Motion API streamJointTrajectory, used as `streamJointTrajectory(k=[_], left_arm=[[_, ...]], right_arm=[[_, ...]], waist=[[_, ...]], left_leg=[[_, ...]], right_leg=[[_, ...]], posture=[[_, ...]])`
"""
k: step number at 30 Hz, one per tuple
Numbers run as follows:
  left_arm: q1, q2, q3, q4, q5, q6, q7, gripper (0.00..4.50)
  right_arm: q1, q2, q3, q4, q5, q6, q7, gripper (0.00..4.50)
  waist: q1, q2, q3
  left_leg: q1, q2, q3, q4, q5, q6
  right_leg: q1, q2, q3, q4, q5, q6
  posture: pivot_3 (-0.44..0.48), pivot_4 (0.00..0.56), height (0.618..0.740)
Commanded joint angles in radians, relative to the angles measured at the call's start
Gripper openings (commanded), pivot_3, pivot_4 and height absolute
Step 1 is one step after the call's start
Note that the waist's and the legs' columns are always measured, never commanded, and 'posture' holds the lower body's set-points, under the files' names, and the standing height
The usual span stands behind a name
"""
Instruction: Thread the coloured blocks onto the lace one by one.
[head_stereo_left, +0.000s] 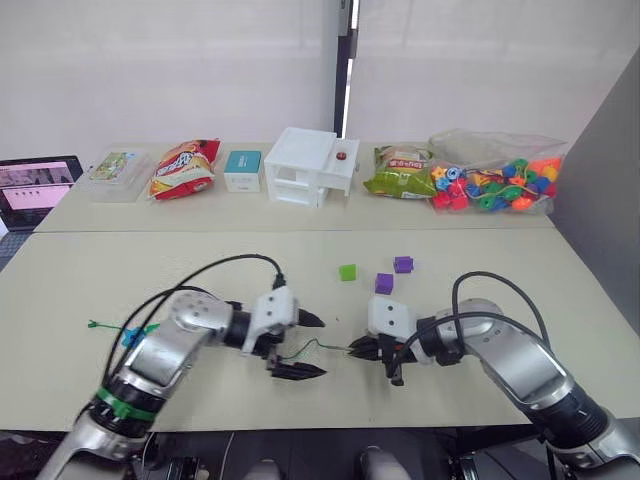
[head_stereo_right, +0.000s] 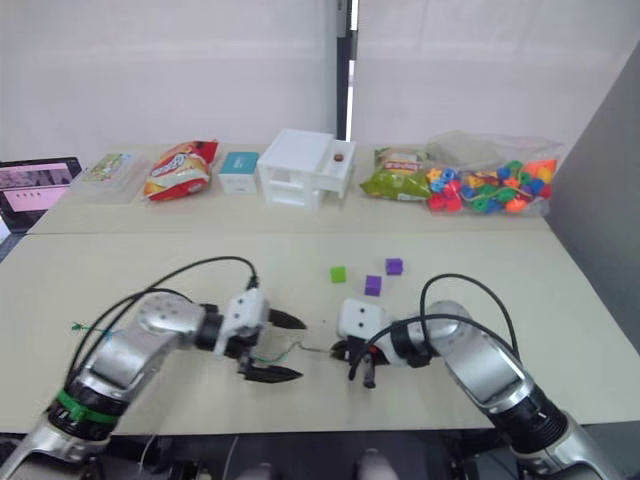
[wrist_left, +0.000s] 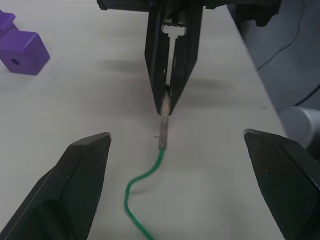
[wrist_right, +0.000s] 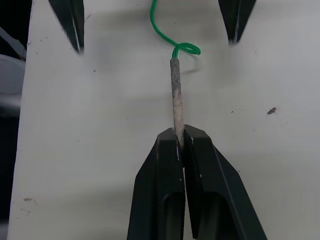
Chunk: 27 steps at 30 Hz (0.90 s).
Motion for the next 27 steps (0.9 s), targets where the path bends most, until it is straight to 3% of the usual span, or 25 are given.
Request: streamJointTrajectory(k=[1,7,21,27], left_arm=[[-0.012,-0.014,-0.027,0.039,0.05,-0.073,0.007,4.46],[-0.022,-0.043,-0.029,0.086,0.048,-0.091,-0.001,4.46],[-0.039,-0.074,-0.026,0.097,0.043,-0.076,-0.001,0.07],[-0.034,-0.073,-0.024,0.086,0.038,-0.068,-0.006,0.07]], right_arm=[[-0.015,0.0,-0.001,-0.029,0.001,0.009,-0.004,0.0],[-0.013,-0.006,-0.001,-0.045,0.005,0.02,-0.006,0.0],[-0.013,-0.003,0.001,-0.048,0.005,0.025,-0.009,0.0],[-0.014,-0.008,0.005,-0.046,0.006,0.027,-0.01,0.0]], waist=[[-0.004,0.0,0.0],[-0.002,0.0,0.0],[-0.002,0.0,0.0],[-0.002,0.0,0.0]], left_leg=[[0.0,0.0,0.0,0.0,0.0,0.0],[0.0,0.0,0.0,0.0,0.0,0.0],[0.0,0.0,0.0,0.0,0.0,0.0],[0.0,0.0,0.0,0.0,0.0,0.0]], right_leg=[[0.0,0.0,0.0,0.0,0.0,0.0],[0.0,0.0,0.0,0.0,0.0,0.0],[0.0,0.0,0.0,0.0,0.0,0.0],[0.0,0.0,0.0,0.0,0.0,0.0]], posture=[[0.0,0.15,0.74],[0.0,0.15,0.74],[0.0,0.15,0.74],[0.0,0.15,0.74]])
